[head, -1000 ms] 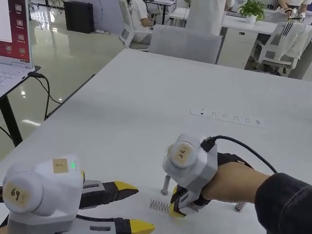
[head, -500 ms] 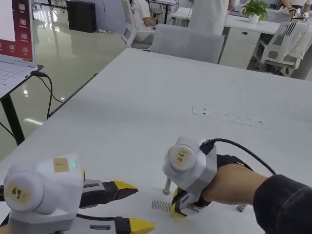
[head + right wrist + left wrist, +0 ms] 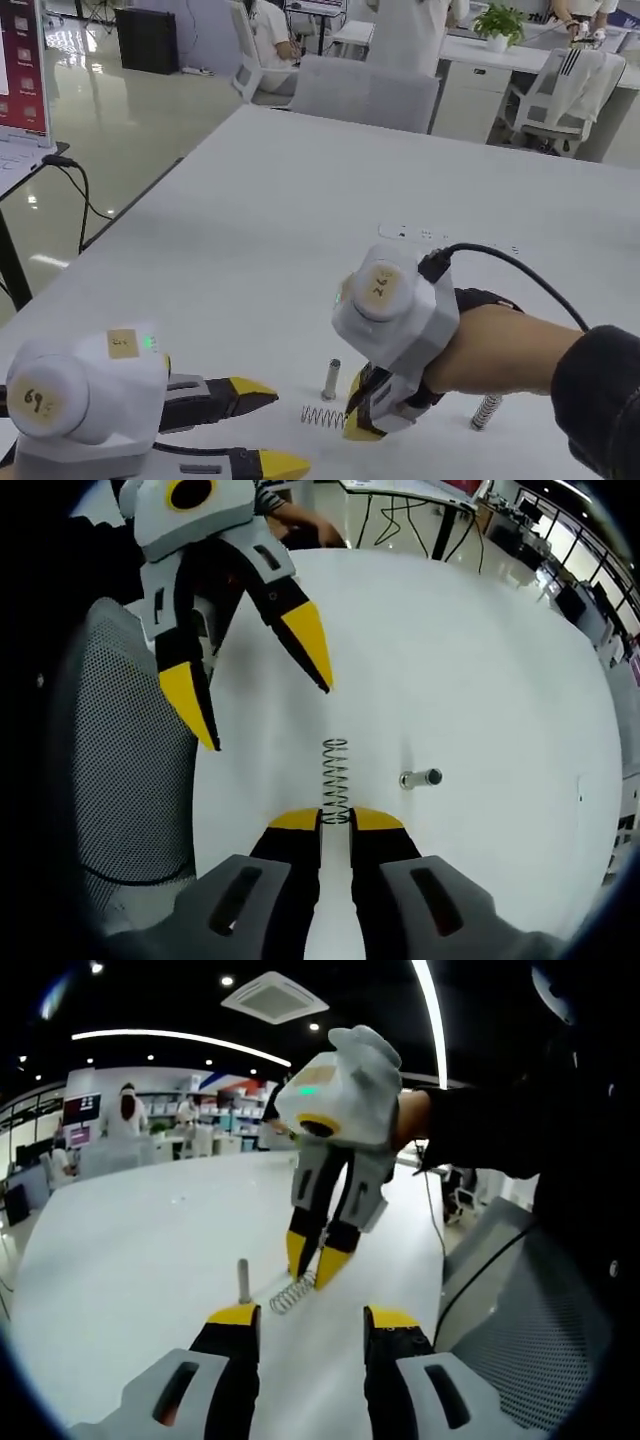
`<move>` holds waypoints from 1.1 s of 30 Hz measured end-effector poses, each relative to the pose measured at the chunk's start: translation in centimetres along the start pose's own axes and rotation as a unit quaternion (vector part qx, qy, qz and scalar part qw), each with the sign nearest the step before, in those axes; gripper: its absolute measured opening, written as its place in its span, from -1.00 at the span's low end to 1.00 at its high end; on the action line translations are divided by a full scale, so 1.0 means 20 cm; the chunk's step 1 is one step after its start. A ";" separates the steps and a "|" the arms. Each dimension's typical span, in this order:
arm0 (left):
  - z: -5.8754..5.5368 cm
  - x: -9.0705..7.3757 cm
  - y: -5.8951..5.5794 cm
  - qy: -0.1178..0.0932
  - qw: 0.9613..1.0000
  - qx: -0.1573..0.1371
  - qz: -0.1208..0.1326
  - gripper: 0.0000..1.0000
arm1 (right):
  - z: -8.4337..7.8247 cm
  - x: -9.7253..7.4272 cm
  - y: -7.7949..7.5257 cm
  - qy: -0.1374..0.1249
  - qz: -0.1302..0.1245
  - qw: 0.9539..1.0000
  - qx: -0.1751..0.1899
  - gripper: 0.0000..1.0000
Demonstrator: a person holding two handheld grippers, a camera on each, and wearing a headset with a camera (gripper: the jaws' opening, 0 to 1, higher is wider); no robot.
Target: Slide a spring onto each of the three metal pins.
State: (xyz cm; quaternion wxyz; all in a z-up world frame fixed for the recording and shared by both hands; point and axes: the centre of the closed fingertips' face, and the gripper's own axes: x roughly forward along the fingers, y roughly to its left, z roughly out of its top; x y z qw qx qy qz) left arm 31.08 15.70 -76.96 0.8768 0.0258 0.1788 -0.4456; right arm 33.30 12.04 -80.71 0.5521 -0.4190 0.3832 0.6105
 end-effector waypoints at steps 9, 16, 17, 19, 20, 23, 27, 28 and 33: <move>0.02 0.03 -0.05 0.003 1.000 0.018 -0.021 -0.44 | 0.04 -0.10 0.12 -0.006 0.013 1.000 -0.026 -0.85; 0.04 0.03 -0.09 0.002 0.999 0.034 -0.035 -0.59 | 0.06 -0.13 0.16 -0.009 0.016 0.999 -0.046 -0.85; 0.04 0.03 -0.09 0.001 0.999 0.036 -0.036 -0.63 | 0.07 -0.13 0.17 -0.010 0.019 0.999 -0.048 -0.85; 0.05 0.03 -0.10 0.001 0.998 0.041 -0.039 -0.68 | 0.07 -0.14 0.18 -0.010 0.018 0.998 -0.053 -0.85; 0.05 0.03 -0.10 0.001 0.998 0.044 -0.039 -0.71 | 0.07 -0.14 0.18 -0.009 0.019 0.998 -0.055 -0.85; 0.06 0.03 -0.12 0.000 0.998 0.049 -0.043 -0.78 | 0.07 -0.15 0.19 -0.009 0.021 0.998 -0.060 -0.85; 0.06 0.03 -0.14 0.002 0.997 0.055 -0.048 -0.84 | 0.07 -0.15 0.21 -0.009 0.021 0.997 -0.070 -0.85; 0.06 0.03 -0.14 0.002 0.997 0.055 -0.048 -0.85 | 0.07 -0.15 0.21 -0.008 0.022 0.997 -0.072 -0.85; 0.05 0.02 -0.15 0.002 0.997 0.061 -0.050 -0.90 | 0.07 -0.16 0.23 -0.008 0.022 0.996 -0.082 -0.85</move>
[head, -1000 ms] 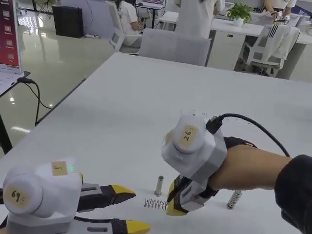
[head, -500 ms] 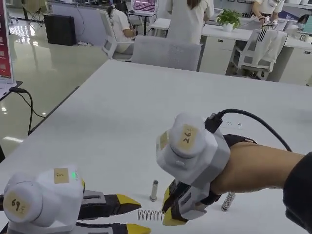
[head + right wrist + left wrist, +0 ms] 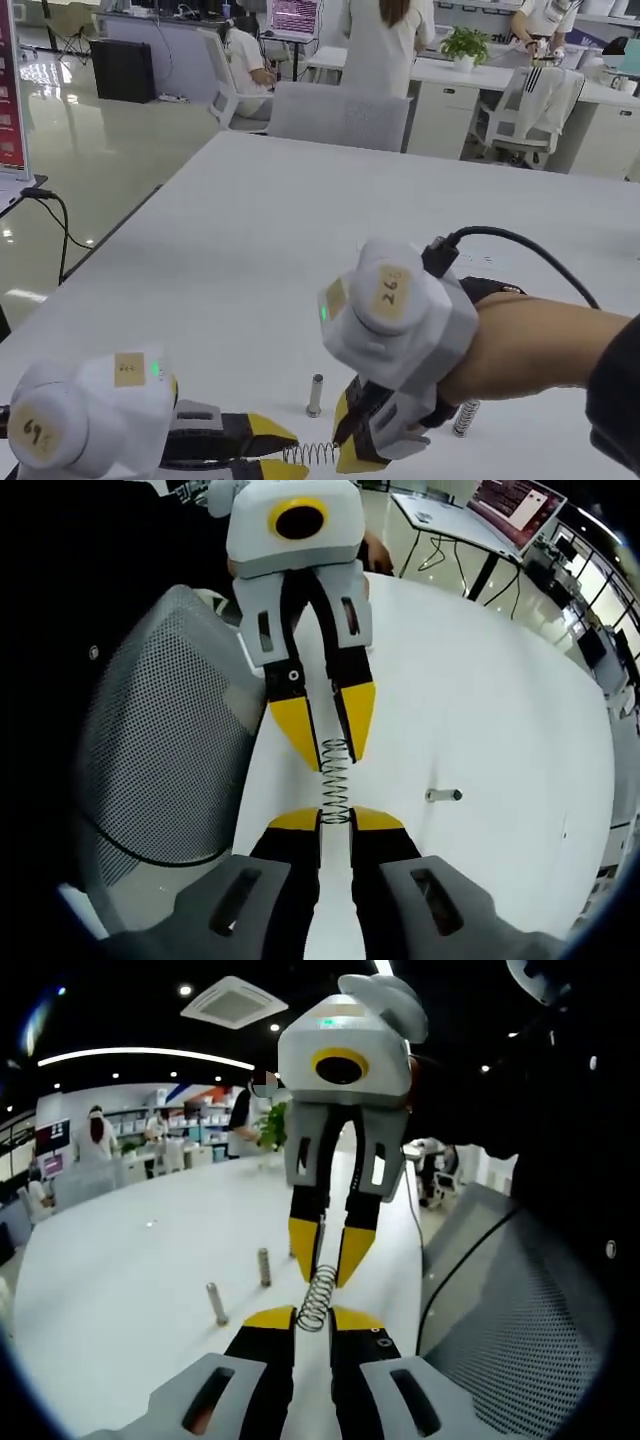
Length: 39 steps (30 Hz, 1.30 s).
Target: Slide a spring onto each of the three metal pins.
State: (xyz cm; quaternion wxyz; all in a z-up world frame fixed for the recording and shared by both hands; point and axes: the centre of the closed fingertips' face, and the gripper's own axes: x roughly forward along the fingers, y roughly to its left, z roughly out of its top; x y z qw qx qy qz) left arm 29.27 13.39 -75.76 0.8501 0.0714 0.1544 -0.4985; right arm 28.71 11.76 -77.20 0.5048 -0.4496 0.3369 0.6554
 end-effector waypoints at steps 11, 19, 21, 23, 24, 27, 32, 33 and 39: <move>0.00 0.00 -0.03 0.004 1.000 0.009 -0.010 -0.94 | 0.02 -0.05 0.01 -0.009 -0.002 1.000 0.006 -0.85; 0.00 0.01 -0.03 0.003 1.000 0.011 -0.012 -0.95 | 0.06 -0.10 0.00 -0.015 -0.016 1.000 0.001 -0.85; 0.00 0.01 -0.03 0.003 1.000 0.011 -0.012 -0.95 | 0.08 -0.11 0.00 -0.015 -0.020 1.000 -0.004 -0.85; 0.00 0.01 -0.02 0.005 1.000 0.012 -0.012 -0.95 | 0.10 -0.12 0.00 -0.017 -0.024 1.000 -0.009 -0.85; 0.00 0.01 -0.03 0.006 1.000 0.013 -0.012 -0.95 | 0.11 -0.12 0.00 -0.020 -0.026 0.999 -0.010 -0.85; 0.00 0.01 -0.03 0.006 1.000 0.013 -0.013 -0.95 | 0.14 -0.13 0.00 -0.025 -0.028 0.999 -0.014 -0.85; 0.00 0.02 -0.03 0.007 1.000 0.014 -0.013 -0.95 | 0.18 -0.14 0.01 -0.029 -0.033 0.999 -0.023 -0.85; 0.00 0.02 -0.03 0.006 1.000 0.014 -0.013 -0.95 | 0.19 -0.14 0.01 -0.030 -0.033 0.999 -0.024 -0.85; 0.01 0.02 -0.04 0.002 1.000 0.016 -0.013 -0.95 | 0.21 -0.15 0.01 -0.029 -0.036 0.999 -0.026 -0.85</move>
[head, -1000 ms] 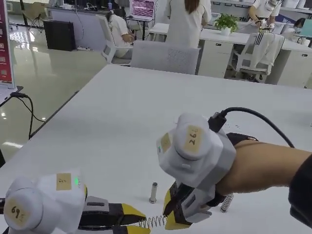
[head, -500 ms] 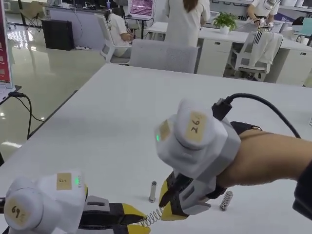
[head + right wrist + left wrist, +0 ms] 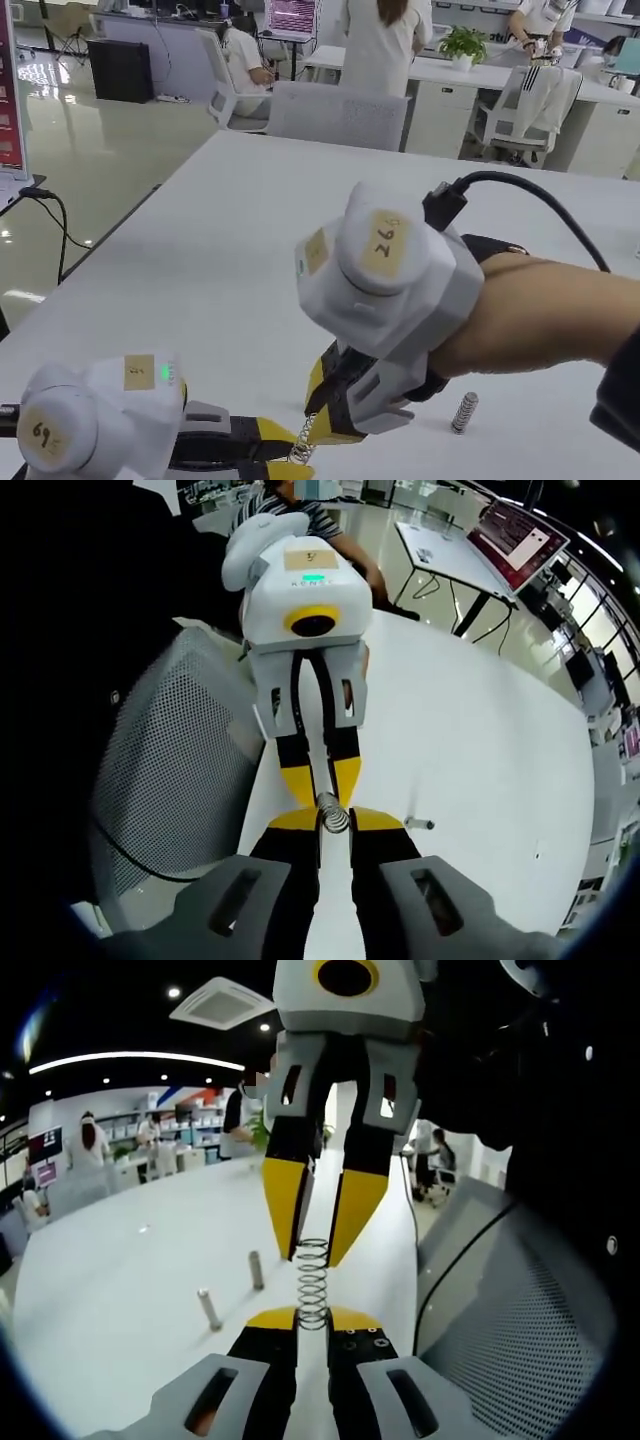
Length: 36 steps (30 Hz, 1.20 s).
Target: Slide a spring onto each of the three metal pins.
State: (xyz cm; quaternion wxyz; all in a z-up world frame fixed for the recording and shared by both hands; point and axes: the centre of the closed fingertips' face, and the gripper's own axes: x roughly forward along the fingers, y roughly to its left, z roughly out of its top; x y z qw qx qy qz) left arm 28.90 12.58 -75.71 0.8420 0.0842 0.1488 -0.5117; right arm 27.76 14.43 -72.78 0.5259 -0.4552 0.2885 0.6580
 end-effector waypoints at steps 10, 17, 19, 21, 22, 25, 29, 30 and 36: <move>0.00 0.00 -0.01 -0.002 1.000 0.004 -0.002 -0.96 | 0.00 0.00 0.00 0.001 0.002 1.000 0.008 -0.84; 0.00 0.01 -0.01 -0.004 1.000 0.002 -0.001 -0.96 | -0.03 0.03 -0.01 0.012 0.011 1.000 0.016 -0.75; -0.01 0.01 -0.01 -0.002 1.000 0.002 -0.001 -0.96 | -0.03 0.04 0.00 0.013 0.017 1.000 0.020 -0.75; -0.01 0.01 -0.01 -0.003 1.000 0.002 -0.001 -0.96 | -0.03 0.05 0.00 0.014 0.021 0.999 0.021 -0.75; -0.01 0.01 -0.01 -0.002 1.000 0.002 -0.001 -0.96 | -0.03 0.05 0.01 0.015 0.024 0.999 0.022 -0.75; -0.01 0.01 -0.01 -0.003 1.000 0.002 0.000 -0.96 | -0.03 0.07 0.02 0.017 0.033 0.999 0.023 -0.76; 0.00 0.01 -0.01 -0.005 1.000 0.005 0.000 -0.96 | -0.04 0.08 0.02 0.021 0.037 0.999 0.025 -0.77; 0.00 0.01 -0.01 -0.006 1.000 0.006 -0.001 -0.96 | -0.05 0.09 0.02 0.022 0.038 0.999 0.026 -0.77; 0.02 0.02 -0.01 -0.007 1.000 0.012 -0.002 -0.96 | -0.06 0.10 0.02 0.024 0.044 0.998 0.030 -0.82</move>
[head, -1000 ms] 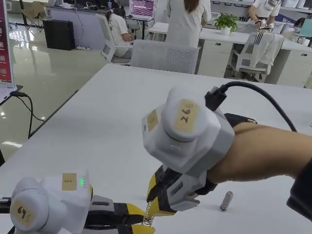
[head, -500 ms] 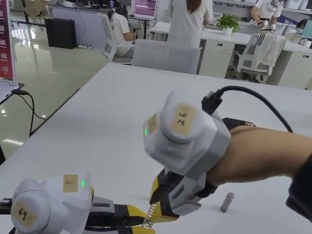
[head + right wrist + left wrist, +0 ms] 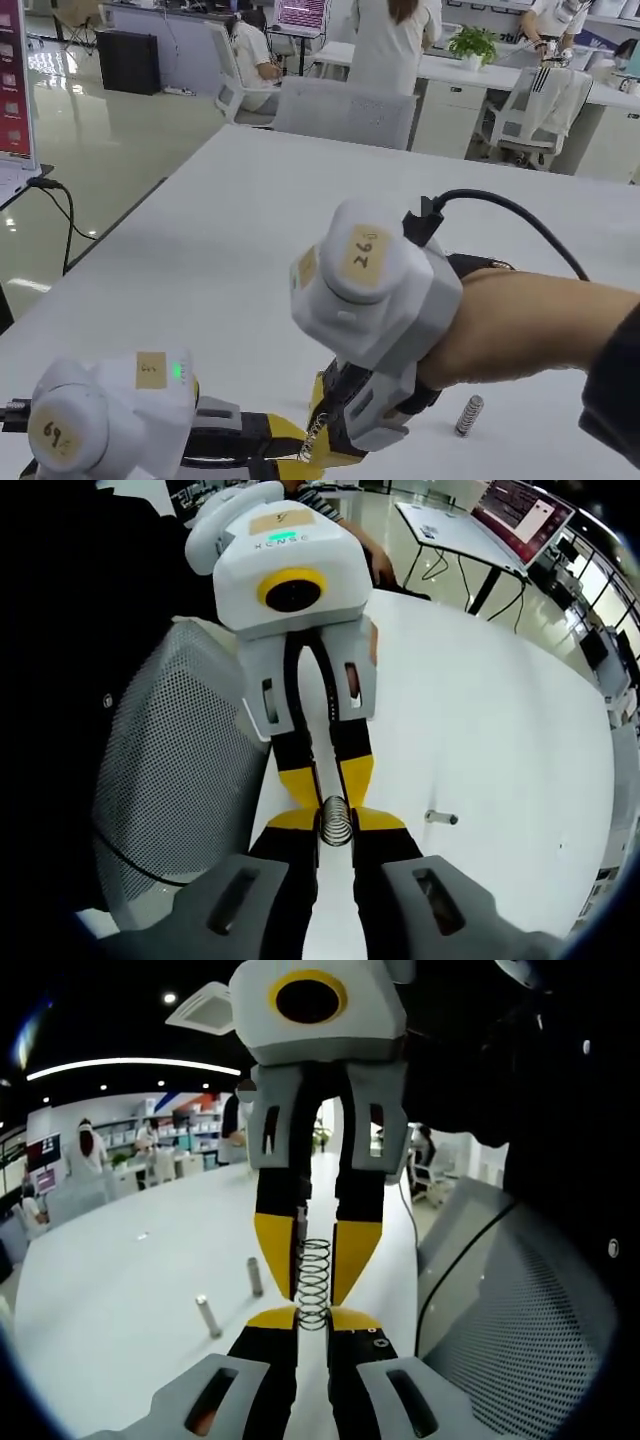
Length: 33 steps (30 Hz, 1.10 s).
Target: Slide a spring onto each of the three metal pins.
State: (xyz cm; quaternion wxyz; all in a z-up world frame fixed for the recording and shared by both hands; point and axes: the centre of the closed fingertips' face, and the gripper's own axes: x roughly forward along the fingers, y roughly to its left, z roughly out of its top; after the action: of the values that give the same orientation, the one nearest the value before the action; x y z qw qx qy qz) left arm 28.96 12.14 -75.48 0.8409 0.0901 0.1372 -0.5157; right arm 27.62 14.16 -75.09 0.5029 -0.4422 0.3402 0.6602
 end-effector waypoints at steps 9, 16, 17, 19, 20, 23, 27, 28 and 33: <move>-0.01 0.00 0.01 -0.001 1.000 -0.001 0.002 -0.95 | 0.00 0.01 0.00 0.001 0.005 1.000 0.007 -0.83; -0.02 0.00 0.04 -0.002 1.000 -0.022 0.016 -0.77 | 0.00 0.01 -0.04 0.000 0.002 1.000 0.010 -0.83; -0.03 -0.01 0.04 0.000 1.000 -0.023 0.016 -0.77 | 0.00 0.01 -0.04 -0.001 0.001 1.000 0.012 -0.83; -0.03 -0.01 0.05 -0.001 0.999 -0.029 0.019 -0.73 | -0.01 0.01 -0.05 0.001 -0.002 1.000 0.012 -0.83; -0.04 -0.01 0.05 -0.002 0.999 -0.033 0.021 -0.69 | -0.02 0.01 -0.06 0.002 -0.004 1.000 0.012 -0.83; -0.05 -0.02 0.06 -0.002 0.999 -0.039 0.026 -0.63 | -0.03 0.00 -0.08 0.002 -0.009 1.000 0.016 -0.83; -0.06 -0.03 0.07 -0.002 0.998 -0.049 0.035 -0.52 | -0.05 -0.01 -0.12 0.004 -0.016 1.000 0.021 -0.83; -0.06 -0.03 0.08 -0.003 0.998 -0.051 0.039 -0.50 | -0.06 -0.01 -0.13 0.006 -0.019 1.000 0.022 -0.83; -0.06 -0.04 0.10 -0.006 0.997 -0.061 0.049 -0.34 | -0.10 -0.01 -0.21 0.012 -0.038 0.999 0.032 -0.83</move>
State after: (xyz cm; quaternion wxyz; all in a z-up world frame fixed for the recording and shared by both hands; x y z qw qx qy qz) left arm 30.17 14.12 -76.41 0.8698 0.0419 0.1587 -0.4653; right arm 32.20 13.49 -75.62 0.5376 -0.4464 0.3500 0.6239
